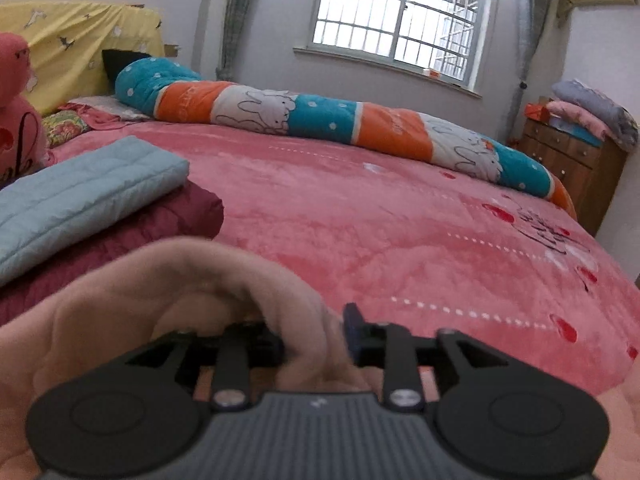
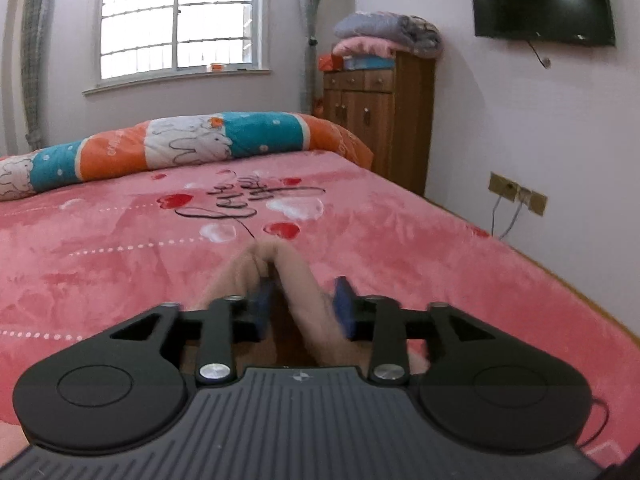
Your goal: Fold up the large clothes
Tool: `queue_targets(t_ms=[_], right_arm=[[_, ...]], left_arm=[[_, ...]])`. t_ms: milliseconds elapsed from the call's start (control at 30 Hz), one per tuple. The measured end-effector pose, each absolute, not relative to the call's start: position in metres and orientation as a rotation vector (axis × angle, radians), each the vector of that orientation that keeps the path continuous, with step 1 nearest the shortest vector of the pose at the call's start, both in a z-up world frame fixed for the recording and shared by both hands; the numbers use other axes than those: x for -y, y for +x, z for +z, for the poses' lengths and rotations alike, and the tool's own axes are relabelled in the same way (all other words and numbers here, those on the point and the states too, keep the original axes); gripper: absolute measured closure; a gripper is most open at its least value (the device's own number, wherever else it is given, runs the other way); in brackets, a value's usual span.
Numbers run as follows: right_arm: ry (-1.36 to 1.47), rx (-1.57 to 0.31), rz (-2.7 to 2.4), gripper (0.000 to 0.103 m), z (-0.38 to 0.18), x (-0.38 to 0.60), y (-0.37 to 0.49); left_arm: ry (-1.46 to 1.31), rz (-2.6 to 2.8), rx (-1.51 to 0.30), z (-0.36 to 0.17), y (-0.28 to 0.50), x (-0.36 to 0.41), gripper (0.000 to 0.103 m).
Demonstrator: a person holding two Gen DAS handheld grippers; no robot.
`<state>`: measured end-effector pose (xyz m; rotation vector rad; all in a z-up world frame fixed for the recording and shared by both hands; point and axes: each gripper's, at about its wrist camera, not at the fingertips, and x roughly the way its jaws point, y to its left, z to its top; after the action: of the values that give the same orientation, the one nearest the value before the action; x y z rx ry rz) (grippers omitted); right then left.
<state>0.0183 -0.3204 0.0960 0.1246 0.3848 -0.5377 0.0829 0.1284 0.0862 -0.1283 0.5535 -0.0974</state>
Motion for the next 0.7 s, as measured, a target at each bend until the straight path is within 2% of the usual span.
queue_targets(t_ms=[33, 67, 100, 133, 200, 300, 700], right_arm=[[0.132, -0.39, -0.544, 0.037, 0.091, 0.317, 0.021], [0.14, -0.395, -0.546, 0.036, 0.086, 0.314, 0.018], [0.147, -0.4, -0.55, 0.028, 0.084, 0.312, 0.015], [0.15, -0.403, -0.558, 0.015, 0.08, 0.312, 0.009], [0.157, -0.405, -0.579, 0.003, 0.078, 0.309, 0.014], [0.179, -0.412, -0.596, 0.003, 0.073, 0.306, 0.004], [0.298, -0.412, -0.612, 0.0, 0.045, 0.248, -0.072]], left_arm=[[-0.123, -0.1, -0.557, 0.086, 0.08, -0.128, 0.058], [-0.125, -0.104, -0.559, 0.086, 0.079, -0.128, 0.056], [-0.129, -0.108, -0.56, 0.086, 0.075, -0.129, 0.049], [-0.132, -0.106, -0.562, 0.085, 0.073, -0.129, 0.041], [-0.139, -0.105, -0.558, 0.086, 0.062, -0.13, 0.034], [-0.151, -0.11, -0.556, 0.09, 0.045, -0.133, 0.029], [-0.053, -0.191, -0.539, 0.116, -0.041, -0.121, 0.026]])
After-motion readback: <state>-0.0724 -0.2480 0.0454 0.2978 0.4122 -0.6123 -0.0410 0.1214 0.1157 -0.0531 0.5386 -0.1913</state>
